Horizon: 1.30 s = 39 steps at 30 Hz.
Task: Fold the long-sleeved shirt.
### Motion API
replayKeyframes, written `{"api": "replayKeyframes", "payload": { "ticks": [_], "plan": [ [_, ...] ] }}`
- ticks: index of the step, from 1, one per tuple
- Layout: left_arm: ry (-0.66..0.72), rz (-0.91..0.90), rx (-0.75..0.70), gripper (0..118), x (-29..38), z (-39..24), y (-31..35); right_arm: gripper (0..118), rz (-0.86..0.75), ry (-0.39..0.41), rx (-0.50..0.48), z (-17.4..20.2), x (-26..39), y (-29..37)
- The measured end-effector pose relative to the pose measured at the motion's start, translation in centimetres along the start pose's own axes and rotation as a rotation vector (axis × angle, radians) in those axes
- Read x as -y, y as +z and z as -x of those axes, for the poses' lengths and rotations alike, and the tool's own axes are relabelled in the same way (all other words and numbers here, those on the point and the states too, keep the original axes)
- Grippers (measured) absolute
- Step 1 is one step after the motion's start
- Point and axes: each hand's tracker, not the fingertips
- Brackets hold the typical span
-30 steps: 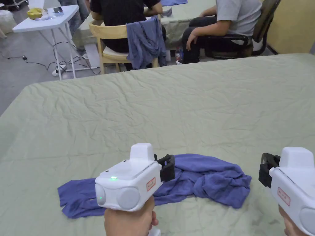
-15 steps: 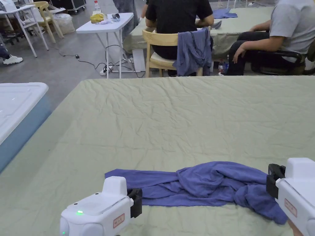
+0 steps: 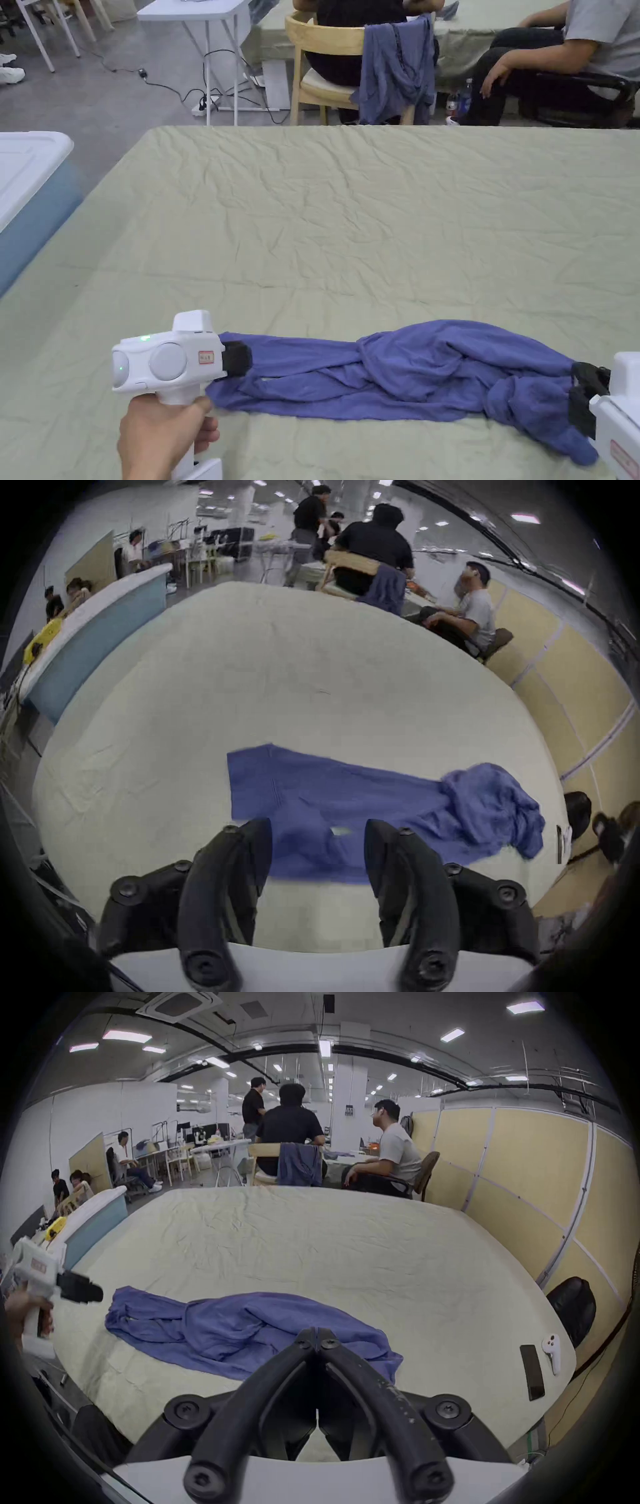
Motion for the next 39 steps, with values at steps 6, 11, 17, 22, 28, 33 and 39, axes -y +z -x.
{"api": "replayKeyframes", "payload": {
  "ticks": [6, 11, 17, 22, 28, 33, 39],
  "plan": [
    [-0.123, 0.070, -0.062, 58, -3.6, -0.2, -8.0, 1, 0.088, -0.004, 0.025, -0.6, 1.1, -3.5],
    [-0.105, 0.121, -0.059, 63, -2.0, 0.2, -13.1, 1, 0.133, -0.005, 0.033, -0.7, 1.7, -5.7],
    [-0.111, 0.119, -0.086, 2, -2.4, -0.4, -11.8, 1, 0.155, -0.005, 0.026, -0.5, 2.2, -7.0],
    [-0.112, 0.101, -0.056, 2, -2.2, -0.1, -11.6, 1, 0.154, -0.046, 0.019, -1.6, 2.3, -6.5],
    [-0.083, 0.101, -0.037, 2, -1.8, -0.3, -11.0, 34, 0.242, -0.066, 0.056, -7.1, 0.8, -8.3],
    [-0.093, 0.107, -0.042, 2, -1.8, -0.9, -10.9, 69, 0.322, -0.284, 0.038, -13.3, -1.0, -13.4],
    [-0.076, 0.113, -0.032, 2, -1.9, -0.7, -11.0, 66, 0.443, -0.155, -0.089, -13.2, -2.8, -20.9]
  ]
}}
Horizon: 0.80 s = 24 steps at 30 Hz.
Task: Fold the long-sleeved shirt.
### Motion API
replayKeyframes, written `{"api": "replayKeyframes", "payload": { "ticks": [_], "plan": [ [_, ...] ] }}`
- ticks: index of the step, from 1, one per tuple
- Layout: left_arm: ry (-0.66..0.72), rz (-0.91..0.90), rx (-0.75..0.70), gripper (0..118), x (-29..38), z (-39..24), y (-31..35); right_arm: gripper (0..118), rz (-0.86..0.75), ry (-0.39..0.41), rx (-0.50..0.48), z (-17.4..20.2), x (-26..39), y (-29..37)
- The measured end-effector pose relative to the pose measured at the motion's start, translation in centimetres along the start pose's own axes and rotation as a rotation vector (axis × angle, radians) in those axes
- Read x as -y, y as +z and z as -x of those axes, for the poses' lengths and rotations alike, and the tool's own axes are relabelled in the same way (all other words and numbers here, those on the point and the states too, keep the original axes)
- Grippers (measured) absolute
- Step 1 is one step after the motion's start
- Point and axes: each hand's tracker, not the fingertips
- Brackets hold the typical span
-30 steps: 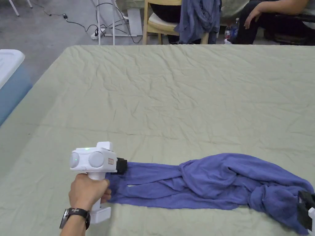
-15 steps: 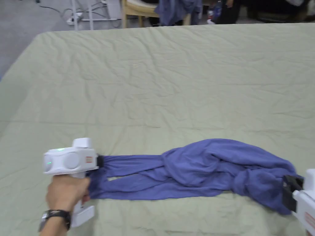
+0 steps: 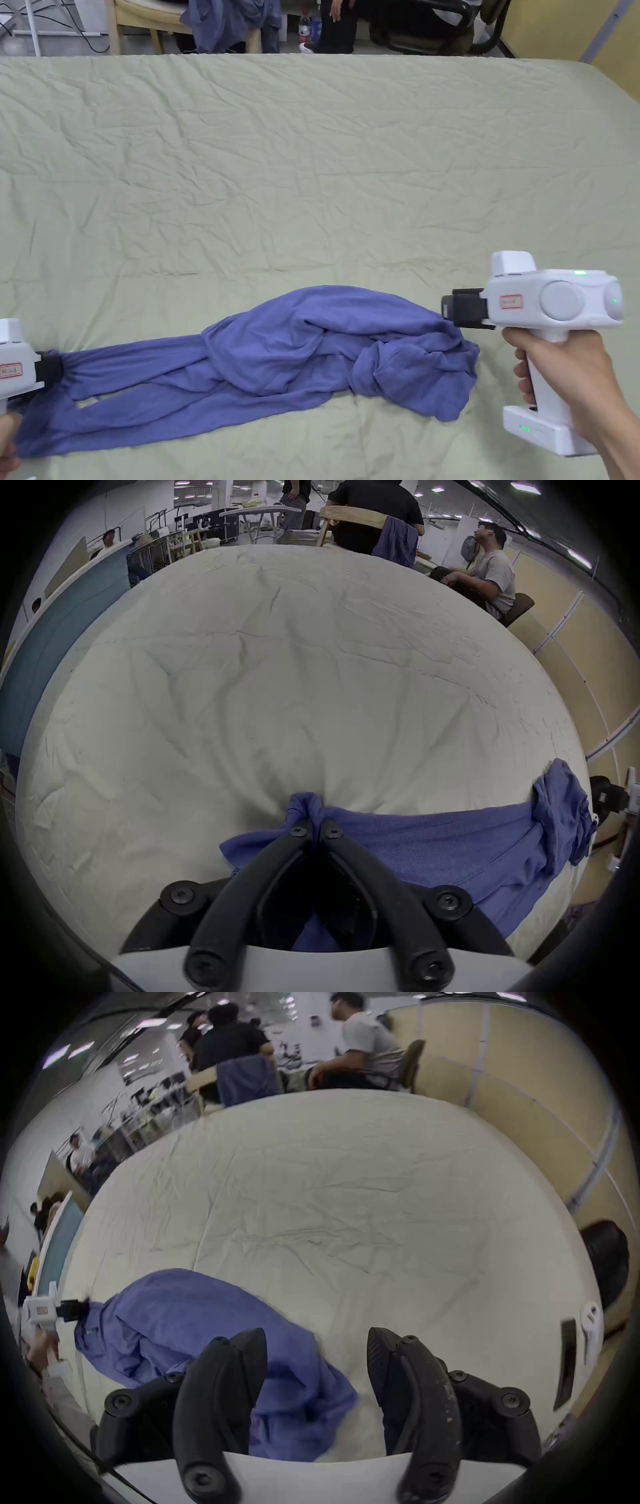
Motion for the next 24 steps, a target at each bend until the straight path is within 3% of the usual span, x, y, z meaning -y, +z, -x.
{"api": "replayKeyframes", "payload": {
  "ticks": [5, 7, 9, 10, 12, 14, 19, 24],
  "plan": [
    [0.003, -0.003, -0.001, 2, 0.1, -0.1, 0.0, 59, 0.234, -0.032, -0.078, 1.7, 0.9, -7.4],
    [-0.002, -0.009, -0.003, 1, 0.1, -0.1, -0.2, 59, 0.113, -0.008, -0.021, 2.3, 1.9, -7.3],
    [0.005, -0.019, -0.002, 1, 0.2, -0.1, -0.2, 55, 0.126, -0.029, -0.018, 2.4, 2.0, -6.7],
    [0.005, -0.020, -0.002, 1, 0.2, 0.0, -0.3, 44, 0.125, -0.026, -0.015, 2.5, 2.0, -6.7],
    [0.004, -0.023, -0.011, 1, 0.1, -0.3, -0.1, 39, 0.115, -0.014, -0.013, 2.6, 1.8, -6.2],
    [-0.012, -0.032, -0.022, 1, -0.1, -0.5, 1.0, 14, 0.024, 0.059, -0.006, 3.2, 1.5, -3.9],
    [-0.004, -0.213, 0.011, 1, -1.7, -1.3, 7.4, 14, -0.156, 0.225, 0.009, 5.6, 0.6, 2.9],
    [-0.062, -0.432, 0.062, 1, -5.5, -3.4, 17.0, 14, -0.321, 0.224, -0.027, 7.3, -1.1, 11.4]
  ]
}}
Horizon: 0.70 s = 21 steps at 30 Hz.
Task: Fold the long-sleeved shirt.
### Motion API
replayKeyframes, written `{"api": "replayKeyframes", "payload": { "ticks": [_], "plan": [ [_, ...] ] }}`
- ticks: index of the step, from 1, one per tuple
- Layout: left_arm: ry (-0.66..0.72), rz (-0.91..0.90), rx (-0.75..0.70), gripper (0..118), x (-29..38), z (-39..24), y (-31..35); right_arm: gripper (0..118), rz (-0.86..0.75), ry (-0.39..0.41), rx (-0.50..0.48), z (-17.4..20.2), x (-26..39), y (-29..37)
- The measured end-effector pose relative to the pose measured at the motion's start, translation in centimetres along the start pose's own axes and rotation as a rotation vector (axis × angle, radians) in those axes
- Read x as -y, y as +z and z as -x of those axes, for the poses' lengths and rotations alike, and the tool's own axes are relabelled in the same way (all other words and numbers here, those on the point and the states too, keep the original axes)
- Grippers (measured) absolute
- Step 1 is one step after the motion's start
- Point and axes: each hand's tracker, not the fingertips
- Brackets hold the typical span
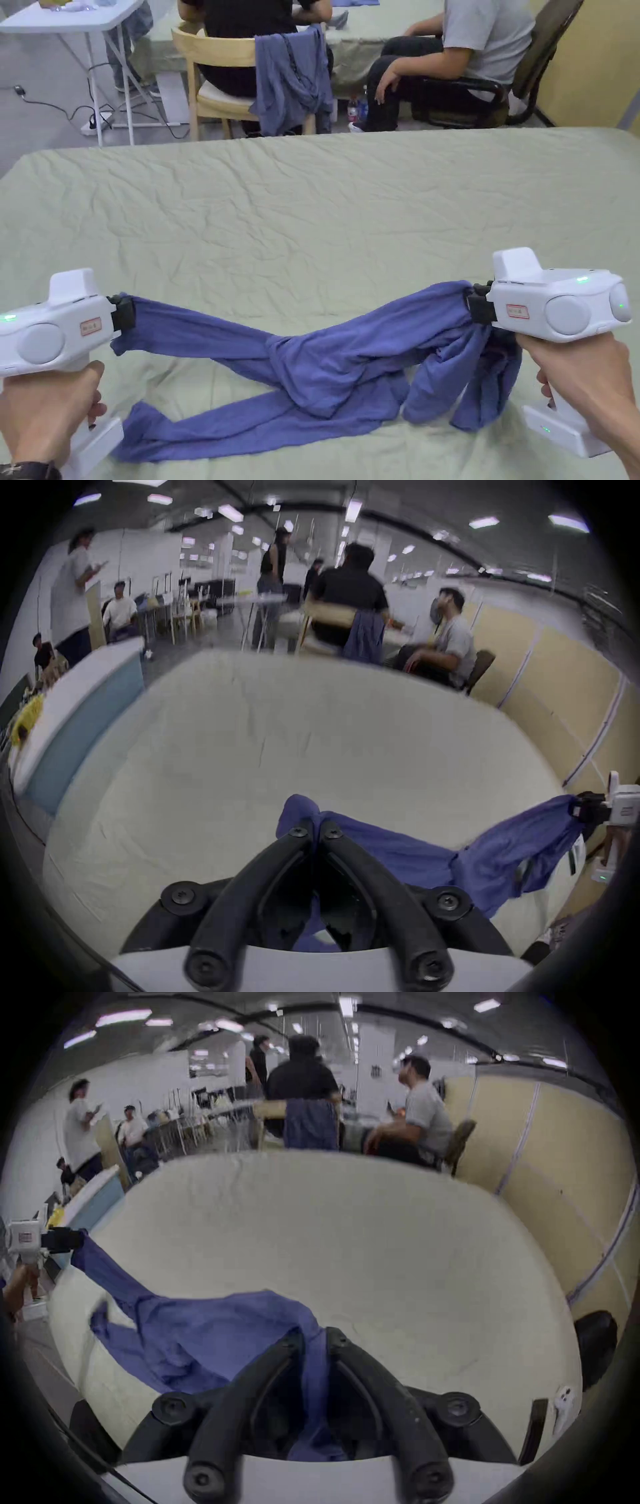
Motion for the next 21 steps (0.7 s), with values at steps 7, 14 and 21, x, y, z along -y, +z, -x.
{"api": "replayKeyframes", "payload": {
  "ticks": [7, 14, 21],
  "plan": [
    [-0.119, -0.232, 0.127, 1, -10.6, -4.0, 10.5, 14, -0.226, 0.014, -0.050, 2.0, -6.8, 11.2],
    [-0.168, -0.401, 0.101, 1, -19.8, -4.2, 19.4, 14, -0.392, 0.040, -0.043, 2.8, -14.3, 20.7],
    [-0.143, -0.568, 0.046, 1, -28.5, -3.2, 27.8, 14, -0.544, 0.038, -0.024, 2.8, -22.9, 29.5]
  ]
}}
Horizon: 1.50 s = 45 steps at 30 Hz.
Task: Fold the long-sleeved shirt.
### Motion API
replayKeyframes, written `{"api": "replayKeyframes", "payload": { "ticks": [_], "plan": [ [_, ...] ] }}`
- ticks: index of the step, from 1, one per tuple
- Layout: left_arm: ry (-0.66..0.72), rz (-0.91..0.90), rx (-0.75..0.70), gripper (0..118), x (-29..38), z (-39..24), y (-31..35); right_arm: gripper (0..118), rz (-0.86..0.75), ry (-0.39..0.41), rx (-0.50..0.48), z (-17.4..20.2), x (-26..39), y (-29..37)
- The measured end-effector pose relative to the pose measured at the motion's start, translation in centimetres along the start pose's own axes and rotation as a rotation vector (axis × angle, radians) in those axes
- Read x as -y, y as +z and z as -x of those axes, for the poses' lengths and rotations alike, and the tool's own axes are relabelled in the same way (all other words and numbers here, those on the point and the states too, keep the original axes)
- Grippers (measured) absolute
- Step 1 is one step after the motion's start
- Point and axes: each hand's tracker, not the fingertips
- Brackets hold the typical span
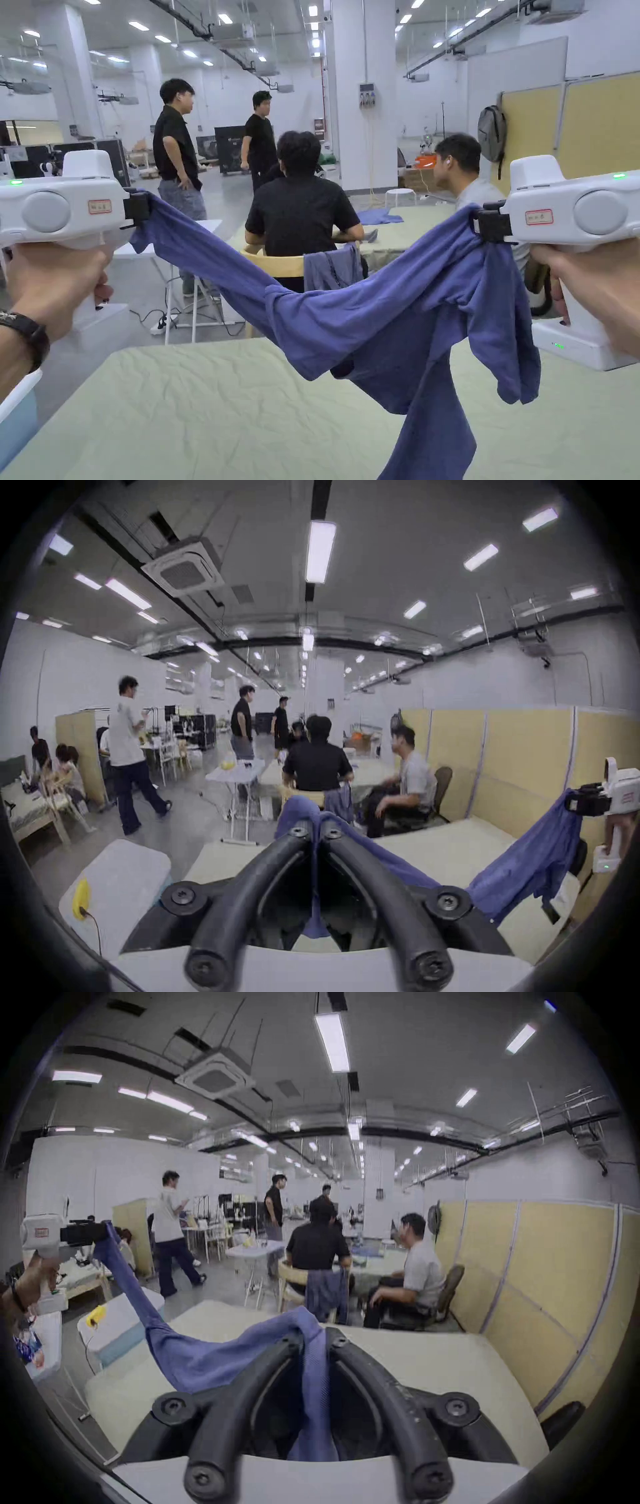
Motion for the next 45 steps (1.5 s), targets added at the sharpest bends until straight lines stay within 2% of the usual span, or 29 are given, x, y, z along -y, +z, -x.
{"api": "replayKeyframes", "payload": {
  "ticks": [9, 15, 28, 36, 45],
  "plan": [
    [0.014, -0.102, -0.066, 1, -9.0, 1.9, 1.8, 14, -0.145, 0.039, 0.071, -1.1, -11.9, 4.3],
    [0.025, -0.091, -0.079, 1, -9.0, 2.7, 0.9, 14, -0.143, 0.080, 0.101, -1.9, -13.3, 4.1],
    [0.009, -0.059, -0.058, 1, -7.5, 1.7, -6.2, 14, -0.103, 0.099, 0.138, -3.6, -13.2, -3.8],
    [-0.022, -0.092, -0.066, 1, -8.5, 0.5, -11.9, 14, -0.131, 0.006, 0.136, -5.3, -15.3, -10.7],
    [0.010, -0.092, -0.079, 1, -8.2, 1.6, -18.0, 14, -0.121, 0.038, 0.149, -5.4, -15.7, -17.7]
  ]
}}
